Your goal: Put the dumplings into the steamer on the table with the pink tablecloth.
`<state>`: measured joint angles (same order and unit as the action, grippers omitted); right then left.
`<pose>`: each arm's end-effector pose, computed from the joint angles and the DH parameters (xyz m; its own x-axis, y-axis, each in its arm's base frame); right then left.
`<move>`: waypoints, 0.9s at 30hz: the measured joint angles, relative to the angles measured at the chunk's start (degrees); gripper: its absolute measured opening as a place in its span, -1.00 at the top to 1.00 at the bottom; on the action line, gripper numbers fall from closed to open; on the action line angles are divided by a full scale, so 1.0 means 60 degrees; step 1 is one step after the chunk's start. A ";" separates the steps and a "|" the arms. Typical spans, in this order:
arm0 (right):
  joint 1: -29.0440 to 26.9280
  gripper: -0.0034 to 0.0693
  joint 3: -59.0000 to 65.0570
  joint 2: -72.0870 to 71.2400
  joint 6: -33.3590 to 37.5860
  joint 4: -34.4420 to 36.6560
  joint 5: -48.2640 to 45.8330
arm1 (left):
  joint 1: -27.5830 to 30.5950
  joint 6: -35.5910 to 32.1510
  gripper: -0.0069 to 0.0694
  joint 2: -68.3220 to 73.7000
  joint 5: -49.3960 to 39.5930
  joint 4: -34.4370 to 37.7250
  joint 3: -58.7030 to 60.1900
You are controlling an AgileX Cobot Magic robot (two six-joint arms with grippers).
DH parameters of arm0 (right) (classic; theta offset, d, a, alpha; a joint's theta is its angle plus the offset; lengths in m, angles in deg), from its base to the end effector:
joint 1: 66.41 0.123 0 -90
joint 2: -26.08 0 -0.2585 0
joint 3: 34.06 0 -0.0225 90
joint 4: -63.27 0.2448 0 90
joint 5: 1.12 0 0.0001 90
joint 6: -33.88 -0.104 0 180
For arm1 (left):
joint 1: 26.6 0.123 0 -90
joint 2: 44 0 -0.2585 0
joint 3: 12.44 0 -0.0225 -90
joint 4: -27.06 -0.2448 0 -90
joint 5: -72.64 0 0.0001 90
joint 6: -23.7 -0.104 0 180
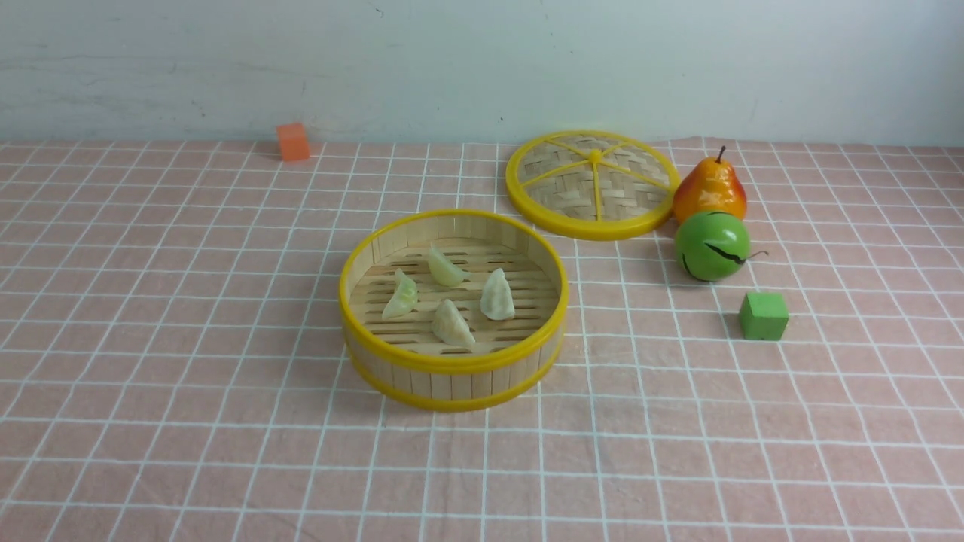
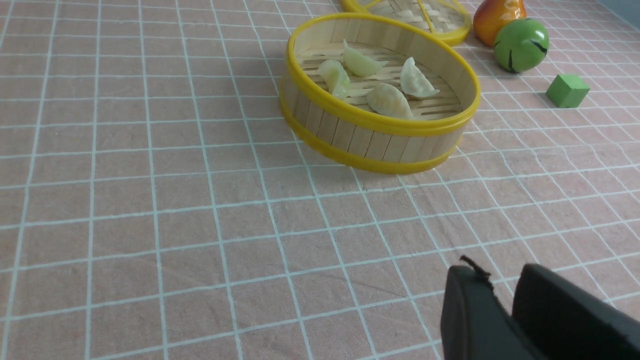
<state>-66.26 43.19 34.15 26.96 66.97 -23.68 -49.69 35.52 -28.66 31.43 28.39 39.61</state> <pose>0.0851 0.0028 0.1697 -0.3060 0.1786 -0.9351 0.0292 0.9835 0.1783 0.0606 -0.0276 0.2730 -0.3760 -0.0809 -0.9231 0.3303 0.9191 -0.2151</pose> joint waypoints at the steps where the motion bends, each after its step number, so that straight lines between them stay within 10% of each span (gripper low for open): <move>1: 0.0000 0.94 0.0000 0.0000 0.0000 0.0000 0.0000 | 0.0000 0.0000 0.48 0.0000 0.0000 0.0000 0.0000; 18: 0.0000 0.93 0.0000 0.0000 0.0000 0.0000 -0.0009 | 0.0000 0.0000 0.48 -0.0004 0.0172 -0.0100 0.0286; 27: 0.0000 0.91 0.0000 0.0000 0.0000 0.0000 -0.0019 | 0.1373 0.0000 0.77 -0.0767 0.3641 0.0221 0.2101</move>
<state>-66.26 43.19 34.15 26.96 66.97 -23.80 -41.46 35.52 -33.25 53.28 29.72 52.21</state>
